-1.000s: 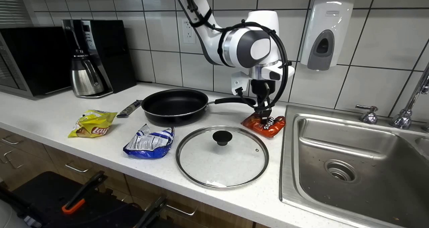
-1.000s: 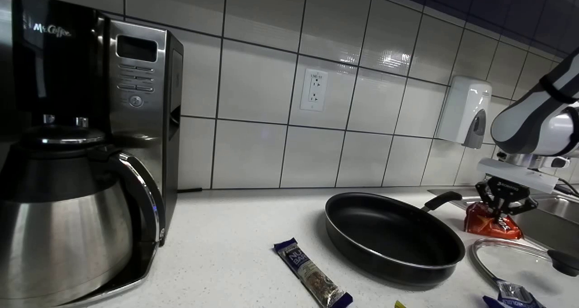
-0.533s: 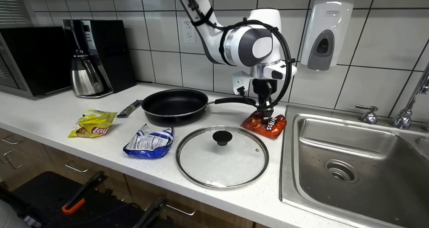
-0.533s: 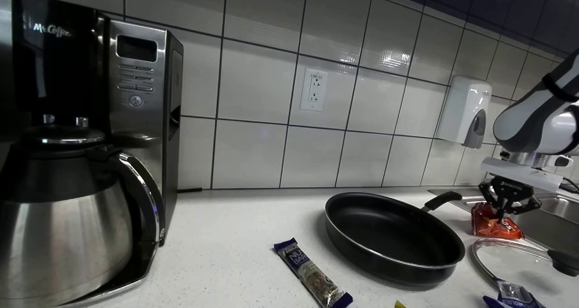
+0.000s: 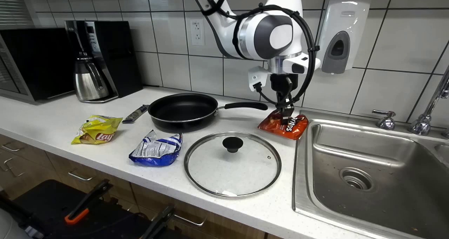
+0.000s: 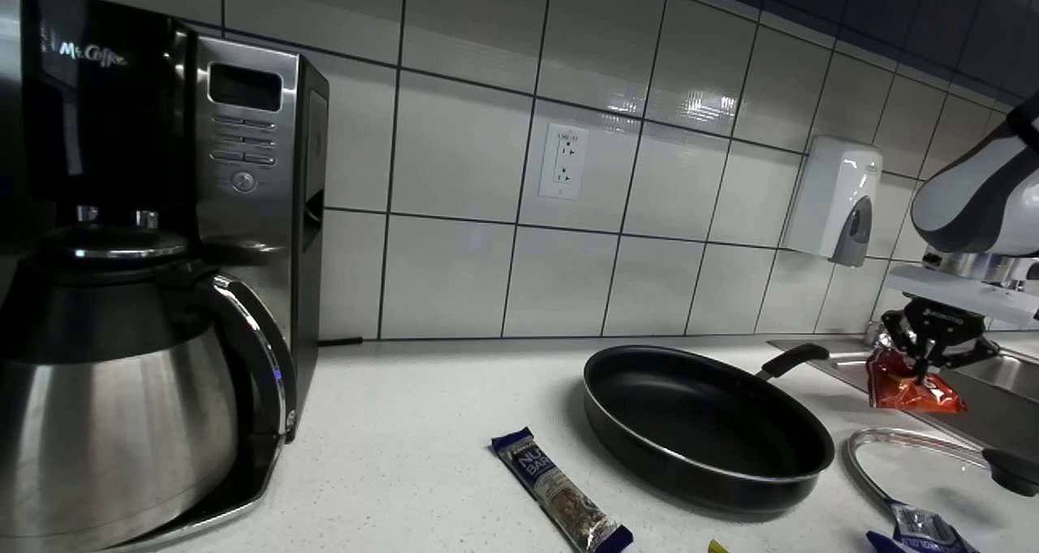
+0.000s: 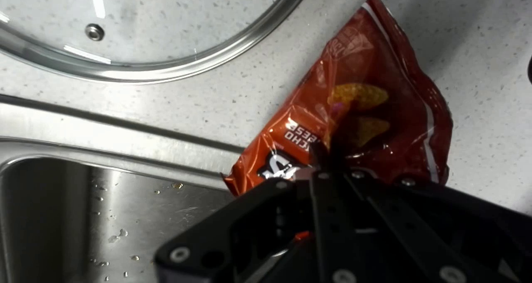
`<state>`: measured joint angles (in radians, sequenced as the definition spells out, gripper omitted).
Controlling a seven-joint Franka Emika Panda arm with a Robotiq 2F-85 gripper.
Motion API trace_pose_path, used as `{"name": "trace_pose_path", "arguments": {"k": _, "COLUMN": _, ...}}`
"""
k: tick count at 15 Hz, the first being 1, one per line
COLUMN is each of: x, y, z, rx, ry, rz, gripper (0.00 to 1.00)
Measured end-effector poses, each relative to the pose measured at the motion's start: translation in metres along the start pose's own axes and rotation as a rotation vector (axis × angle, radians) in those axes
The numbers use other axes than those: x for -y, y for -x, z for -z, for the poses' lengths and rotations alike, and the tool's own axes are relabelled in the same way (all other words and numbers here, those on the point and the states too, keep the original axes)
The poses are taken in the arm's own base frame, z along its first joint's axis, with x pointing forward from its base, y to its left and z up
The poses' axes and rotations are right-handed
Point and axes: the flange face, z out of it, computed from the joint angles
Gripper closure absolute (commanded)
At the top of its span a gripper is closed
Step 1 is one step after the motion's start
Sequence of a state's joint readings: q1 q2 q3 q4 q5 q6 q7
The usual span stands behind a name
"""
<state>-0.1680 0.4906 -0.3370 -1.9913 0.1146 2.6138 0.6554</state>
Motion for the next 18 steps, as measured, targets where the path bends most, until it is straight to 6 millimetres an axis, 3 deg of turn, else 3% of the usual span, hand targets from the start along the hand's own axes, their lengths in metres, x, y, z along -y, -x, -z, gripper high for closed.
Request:
{"name": "trace_pose_path", "arguments": {"k": 6, "x": 0.000, "y": 0.020, "z": 0.029, "rx": -0.011, "ry": -0.010, "rz": 0.056, "gripper": 1.00}}
{"name": "trace_pose_path", "arguments": {"k": 18, "x": 0.023, "y": 0.115, "z": 0.066, "rx": -0.007, "ry": -0.011, "rz": 0.270, "gripper": 1.00}}
